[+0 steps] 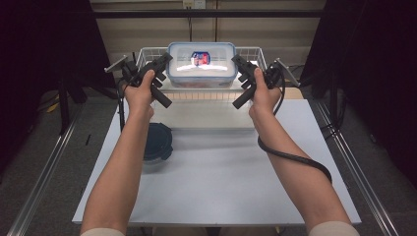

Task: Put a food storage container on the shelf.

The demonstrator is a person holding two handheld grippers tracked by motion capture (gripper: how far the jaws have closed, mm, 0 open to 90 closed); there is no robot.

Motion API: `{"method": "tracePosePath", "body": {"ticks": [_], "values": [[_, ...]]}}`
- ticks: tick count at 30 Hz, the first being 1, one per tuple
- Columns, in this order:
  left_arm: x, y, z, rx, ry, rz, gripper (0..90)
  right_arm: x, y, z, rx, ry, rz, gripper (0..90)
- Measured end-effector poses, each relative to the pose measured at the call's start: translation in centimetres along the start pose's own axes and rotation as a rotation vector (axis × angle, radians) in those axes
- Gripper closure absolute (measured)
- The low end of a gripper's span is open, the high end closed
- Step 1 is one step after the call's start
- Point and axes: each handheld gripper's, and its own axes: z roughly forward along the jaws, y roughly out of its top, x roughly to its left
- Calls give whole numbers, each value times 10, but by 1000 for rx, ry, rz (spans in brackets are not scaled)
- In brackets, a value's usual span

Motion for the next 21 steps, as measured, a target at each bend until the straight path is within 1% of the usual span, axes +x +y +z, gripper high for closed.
{"method": "tracePosePath", "body": {"ticks": [1, 3, 4, 5, 6, 8, 9, 10, 11, 12, 13, 14, 16, 17, 18, 19, 20, 21], "values": [[0, 0, 1, -8, 5, 0, 585, 0, 0, 1, -1, -2, 1, 590], [2, 1, 2, -4, 7, 2, 585, -2, -1, 4, 0, -8, 5, 589], [3, 1, 5, -19, 4, -3, 585, -2, -1, 5, 2, -8, -2, 589], [3, 2, 6, -10, 11, -5, 584, -2, 0, 6, 1, -12, -3, 587], [5, 2, 7, -13, 6, -10, 585, -3, 0, 7, -2, -16, -8, 586], [7, 3, 9, -6, 15, 2, 582, -3, 0, 9, -3, -25, -16, 586], [8, 3, 11, -14, 17, -3, 581, -4, 1, 10, -2, -27, -21, 586], [9, 3, 11, -4, 28, -2, 580, -3, 1, 11, -3, -32, -24, 586], [10, 3, 12, -1, 28, 7, 578, -3, 1, 12, -2, -31, -27, 586], [10, 3, 13, -5, 27, 3, 576, -4, 2, 14, -8, -39, -39, 586], [10, 3, 14, -7, 29, 4, 575, -4, 2, 14, -10, -38, -38, 585], [9, 2, 16, -12, 35, -4, 576, -4, 3, 15, -9, -40, -32, 585], [10, 2, 18, -5, 35, 7, 574, -5, 3, 17, -22, -42, -38, 582], [10, 1, 19, -12, 42, 8, 574, -6, 4, 17, -21, -48, -38, 580], [11, 1, 20, -9, 41, 9, 573, -5, 4, 18, -24, -53, -34, 578], [11, 1, 21, -14, 41, 1, 572, -5, 4, 19, -23, -58, -42, 575], [12, 1, 21, -13, 41, 6, 571, -5, 4, 20, -26, -66, -54, 572], [12, 1, 22, -20, 45, 1, 570, -6, 4, 21, -23, -71, -66, 570]]}}
